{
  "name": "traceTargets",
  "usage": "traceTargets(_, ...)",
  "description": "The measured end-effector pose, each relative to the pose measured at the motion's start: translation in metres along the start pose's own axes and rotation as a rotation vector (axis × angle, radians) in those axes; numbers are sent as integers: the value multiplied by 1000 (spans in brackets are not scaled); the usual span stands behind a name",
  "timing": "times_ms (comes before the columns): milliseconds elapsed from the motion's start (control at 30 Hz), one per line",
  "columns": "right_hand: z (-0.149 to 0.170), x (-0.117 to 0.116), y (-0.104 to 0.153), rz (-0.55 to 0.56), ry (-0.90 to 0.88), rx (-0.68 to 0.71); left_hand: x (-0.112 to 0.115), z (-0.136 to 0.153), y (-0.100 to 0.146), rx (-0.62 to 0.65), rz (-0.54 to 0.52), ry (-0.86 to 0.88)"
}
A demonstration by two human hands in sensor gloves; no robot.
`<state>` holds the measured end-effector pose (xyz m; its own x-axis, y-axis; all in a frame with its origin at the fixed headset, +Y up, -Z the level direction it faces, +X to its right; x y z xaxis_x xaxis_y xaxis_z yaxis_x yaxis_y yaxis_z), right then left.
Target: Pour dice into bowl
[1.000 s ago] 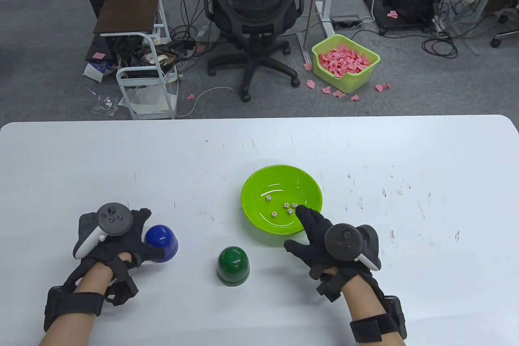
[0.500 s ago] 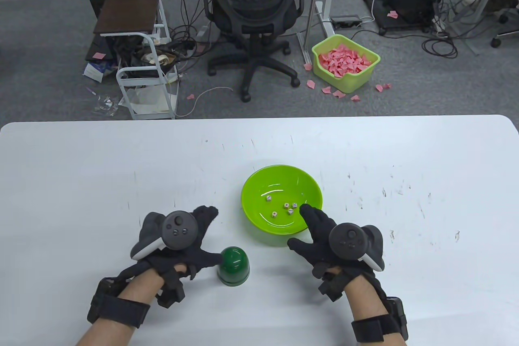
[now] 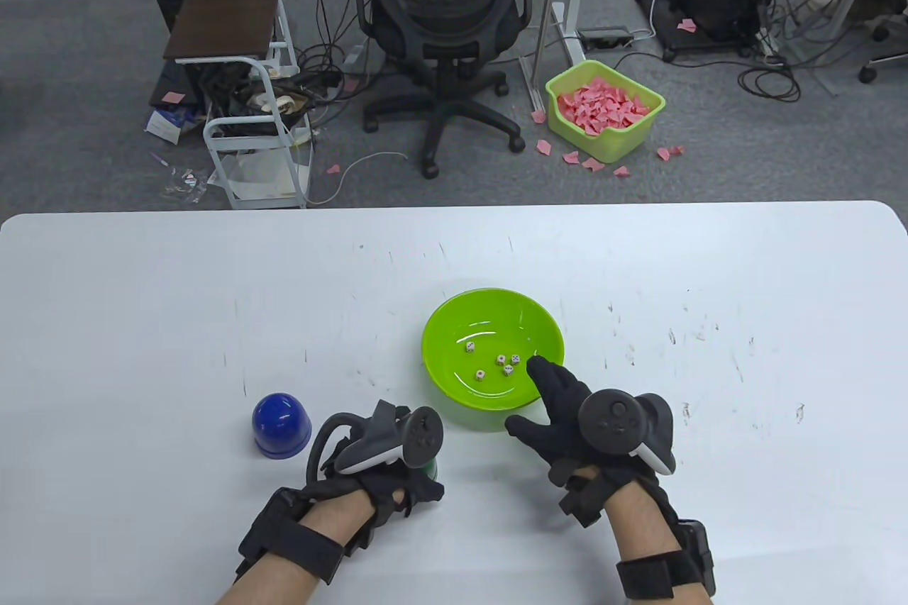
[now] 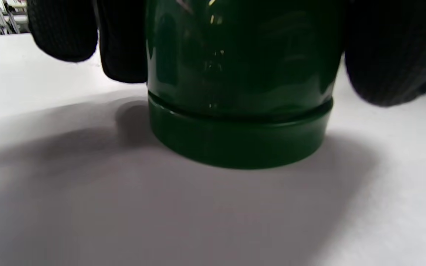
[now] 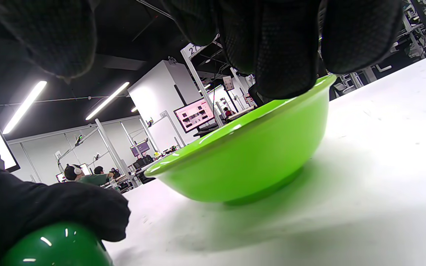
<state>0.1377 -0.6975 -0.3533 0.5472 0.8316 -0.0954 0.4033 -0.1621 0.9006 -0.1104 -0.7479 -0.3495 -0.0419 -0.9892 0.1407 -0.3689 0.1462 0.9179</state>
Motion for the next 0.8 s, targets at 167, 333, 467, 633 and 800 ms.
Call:
traceTargets(167, 1, 0, 0, 3, -7, -3, 2, -2, 1, -15, -52, 7)
traceTargets(333, 2, -1, 1, -1, -14, -7, 2, -4, 1, -21, -59, 15)
traceTargets(467, 2, -2, 0, 3, -17, 0, 2, -4, 2, -14, -66, -5)
traceTargets(633, -1, -4, 0, 8, -13, 12, 2, -5, 3, 4, -104, -23)
traceTargets(800, -2, -2, 1, 34, -24, 25, 1, -2, 2, 19, -117, -18)
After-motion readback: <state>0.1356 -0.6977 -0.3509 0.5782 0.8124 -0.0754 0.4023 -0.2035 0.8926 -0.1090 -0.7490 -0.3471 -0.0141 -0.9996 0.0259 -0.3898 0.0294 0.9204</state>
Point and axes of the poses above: the tracker on the back of each hand, its own z axis roughly to the little-finger side, its own y axis roughly from the fingertips to the wrist, x = y × z, the point moved 2 cm from there along -y, roughly from the wrist to the fingertips, and after that the axes turned 8 degrees about -z, right-handed, at the moved point
